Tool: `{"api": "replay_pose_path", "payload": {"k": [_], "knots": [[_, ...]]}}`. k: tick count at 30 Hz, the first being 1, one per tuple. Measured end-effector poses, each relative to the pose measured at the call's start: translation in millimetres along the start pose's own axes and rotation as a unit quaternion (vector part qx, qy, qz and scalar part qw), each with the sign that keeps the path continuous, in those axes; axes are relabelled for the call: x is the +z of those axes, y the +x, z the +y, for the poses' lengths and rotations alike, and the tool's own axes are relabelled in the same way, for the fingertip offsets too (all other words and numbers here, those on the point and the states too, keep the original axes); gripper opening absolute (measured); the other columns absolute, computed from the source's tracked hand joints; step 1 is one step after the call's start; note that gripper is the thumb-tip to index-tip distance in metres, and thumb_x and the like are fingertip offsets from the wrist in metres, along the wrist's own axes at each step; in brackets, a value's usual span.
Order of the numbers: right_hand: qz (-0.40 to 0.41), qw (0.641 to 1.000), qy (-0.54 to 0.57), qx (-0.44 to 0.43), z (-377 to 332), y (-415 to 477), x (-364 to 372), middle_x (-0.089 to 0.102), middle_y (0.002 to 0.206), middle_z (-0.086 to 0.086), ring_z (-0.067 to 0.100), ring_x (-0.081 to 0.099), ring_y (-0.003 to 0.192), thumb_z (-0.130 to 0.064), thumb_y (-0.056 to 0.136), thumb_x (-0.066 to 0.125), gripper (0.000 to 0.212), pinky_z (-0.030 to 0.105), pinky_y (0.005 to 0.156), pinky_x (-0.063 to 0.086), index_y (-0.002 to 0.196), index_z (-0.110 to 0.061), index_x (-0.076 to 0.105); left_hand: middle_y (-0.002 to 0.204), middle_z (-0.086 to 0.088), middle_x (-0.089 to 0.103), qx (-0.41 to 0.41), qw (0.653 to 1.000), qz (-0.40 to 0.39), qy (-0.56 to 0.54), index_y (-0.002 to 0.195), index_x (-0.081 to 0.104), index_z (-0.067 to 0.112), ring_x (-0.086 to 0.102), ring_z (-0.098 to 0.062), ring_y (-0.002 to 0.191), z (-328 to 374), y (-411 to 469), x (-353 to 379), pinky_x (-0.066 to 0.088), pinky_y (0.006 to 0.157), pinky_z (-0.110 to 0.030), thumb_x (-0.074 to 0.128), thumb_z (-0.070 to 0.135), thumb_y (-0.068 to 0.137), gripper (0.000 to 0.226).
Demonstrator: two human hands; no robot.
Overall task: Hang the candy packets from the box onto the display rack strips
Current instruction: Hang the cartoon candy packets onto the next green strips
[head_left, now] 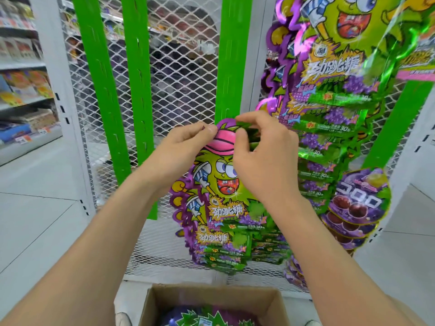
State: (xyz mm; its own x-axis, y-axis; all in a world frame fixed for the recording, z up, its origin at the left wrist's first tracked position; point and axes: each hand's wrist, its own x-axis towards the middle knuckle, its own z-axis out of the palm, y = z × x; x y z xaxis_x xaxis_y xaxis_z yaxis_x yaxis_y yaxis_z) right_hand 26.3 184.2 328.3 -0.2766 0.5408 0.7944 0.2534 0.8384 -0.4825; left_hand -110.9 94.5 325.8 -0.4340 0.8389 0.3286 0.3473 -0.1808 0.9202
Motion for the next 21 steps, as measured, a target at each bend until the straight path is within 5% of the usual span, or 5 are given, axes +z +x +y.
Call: {"api": "replay_pose_path", "payload": {"k": [2, 8, 15, 19, 21], "knots": [[0.002, 1.000, 0.017, 0.022, 0, -2, 4, 0.074, 0.089, -0.010, 0.021, 0.071, 0.083, -0.021, 0.091, 0.064, 0.018, 0.042, 0.082, 0.051, 0.108, -0.026, 0.068, 0.106, -0.007, 0.081, 0.001, 1.000, -0.004, -0.024, 0.110, 0.076, 0.006, 0.076, -0.020, 0.103, -1, 0, 0, 0.059, 0.095, -0.028, 0.053, 0.025, 0.111, 0.031], [-0.014, 0.997, 0.030, 0.068, 4, -3, 4, 0.068, 0.086, -0.007, 0.024, 0.066, 0.088, -0.018, 0.091, 0.061, 0.013, 0.040, 0.079, 0.047, 0.103, -0.022, 0.060, 0.075, 0.013, 0.075, 0.009, 0.999, 0.024, -0.044, 0.089, 0.074, 0.016, 0.068, 0.006, 0.071, 1, -2, 8, 0.050, 0.067, -0.008, 0.055, 0.016, 0.108, 0.027], [0.001, 1.000, -0.016, 0.016, 15, -19, 5, 0.069, 0.083, -0.005, 0.024, 0.064, 0.076, -0.015, 0.095, 0.064, 0.004, 0.037, 0.075, 0.032, 0.099, -0.015, 0.061, 0.086, 0.013, 0.077, 0.002, 0.999, 0.019, -0.038, 0.093, 0.074, 0.020, 0.067, 0.011, 0.079, -4, -6, 14, 0.048, 0.073, -0.003, 0.054, 0.025, 0.110, 0.027], [-0.005, 0.999, -0.022, -0.044, 22, -34, 7, 0.068, 0.091, -0.001, 0.024, 0.064, 0.080, -0.016, 0.099, 0.064, 0.010, 0.045, 0.081, 0.047, 0.108, -0.013, 0.061, 0.084, -0.005, 0.075, 0.075, 0.995, 0.025, 0.057, 0.095, 0.071, 0.012, 0.062, -0.005, 0.080, -16, -9, 11, 0.053, 0.076, -0.036, 0.050, 0.031, 0.113, 0.034], [0.008, 0.997, -0.014, -0.075, 24, -37, 6, 0.069, 0.102, 0.001, 0.023, 0.065, 0.094, -0.014, 0.097, 0.067, 0.019, 0.045, 0.087, 0.051, 0.116, -0.011, 0.064, 0.083, 0.009, 0.071, 0.135, 0.979, 0.052, 0.143, 0.100, 0.070, 0.019, 0.060, -0.003, 0.077, -26, -11, 8, 0.049, 0.073, -0.032, 0.056, 0.031, 0.110, 0.021]]}}
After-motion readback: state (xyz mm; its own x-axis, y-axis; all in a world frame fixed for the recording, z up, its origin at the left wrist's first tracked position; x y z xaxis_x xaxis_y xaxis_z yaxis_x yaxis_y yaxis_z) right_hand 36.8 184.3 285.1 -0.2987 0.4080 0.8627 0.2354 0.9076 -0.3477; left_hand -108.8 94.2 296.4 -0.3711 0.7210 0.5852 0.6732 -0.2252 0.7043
